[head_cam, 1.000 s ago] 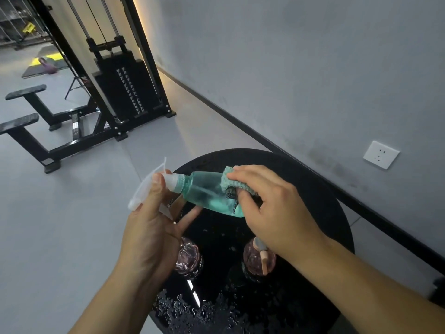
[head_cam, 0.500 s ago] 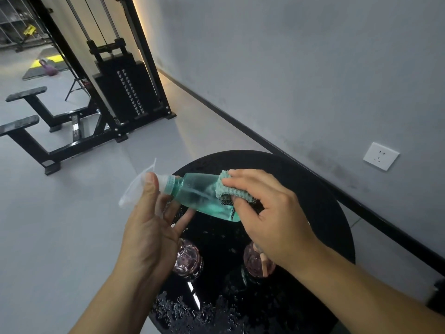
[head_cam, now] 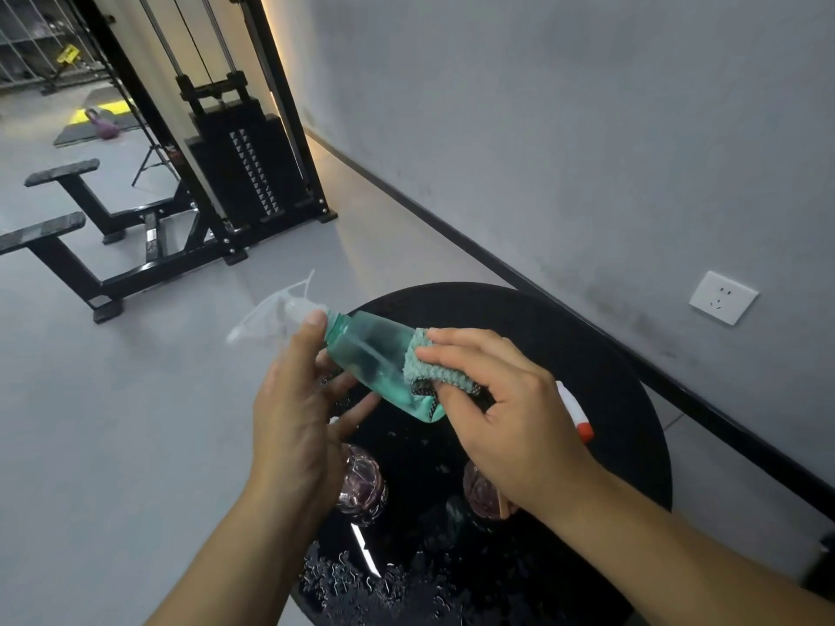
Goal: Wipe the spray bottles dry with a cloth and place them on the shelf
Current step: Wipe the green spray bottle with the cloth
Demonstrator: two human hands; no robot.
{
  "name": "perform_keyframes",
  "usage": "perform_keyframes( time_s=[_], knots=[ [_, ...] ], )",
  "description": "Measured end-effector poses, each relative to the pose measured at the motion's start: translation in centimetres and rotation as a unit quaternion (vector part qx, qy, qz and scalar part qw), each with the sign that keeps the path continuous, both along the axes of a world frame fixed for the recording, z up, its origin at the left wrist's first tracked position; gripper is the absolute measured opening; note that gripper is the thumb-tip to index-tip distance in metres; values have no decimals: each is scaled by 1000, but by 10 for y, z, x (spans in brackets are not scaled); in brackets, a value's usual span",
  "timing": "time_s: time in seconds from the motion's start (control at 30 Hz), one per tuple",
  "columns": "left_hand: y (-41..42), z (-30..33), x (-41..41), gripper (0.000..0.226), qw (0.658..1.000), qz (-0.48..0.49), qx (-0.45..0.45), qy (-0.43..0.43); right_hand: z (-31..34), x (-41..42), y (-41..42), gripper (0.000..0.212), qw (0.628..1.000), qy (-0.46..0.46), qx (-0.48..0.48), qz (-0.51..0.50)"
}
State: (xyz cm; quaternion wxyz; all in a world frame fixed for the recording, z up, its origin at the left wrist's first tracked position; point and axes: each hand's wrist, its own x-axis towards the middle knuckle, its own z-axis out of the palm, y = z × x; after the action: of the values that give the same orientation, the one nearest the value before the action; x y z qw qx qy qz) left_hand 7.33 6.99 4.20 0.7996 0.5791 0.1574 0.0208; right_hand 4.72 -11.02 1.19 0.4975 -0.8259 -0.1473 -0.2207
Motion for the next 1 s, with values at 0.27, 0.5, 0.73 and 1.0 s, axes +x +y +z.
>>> perform_keyframes(
  time_s=[0.27,0.5,0.73,1.0],
  knots=[
    [0,1,1,76,998,53,-26,22,0,-2,-1,37,999,-42,-25,9],
    [6,-8,6,62,999,0,-42,32,6,2,-5,33,998,19,59,10],
    [-2,1,1,51,996,30,-72,39,2,1,-6,37,999,-31,9,1],
    [-4,16,-7,39,997,-40,-27,64,-3,5,-17,38,999,-26,15,-25]
  ],
)
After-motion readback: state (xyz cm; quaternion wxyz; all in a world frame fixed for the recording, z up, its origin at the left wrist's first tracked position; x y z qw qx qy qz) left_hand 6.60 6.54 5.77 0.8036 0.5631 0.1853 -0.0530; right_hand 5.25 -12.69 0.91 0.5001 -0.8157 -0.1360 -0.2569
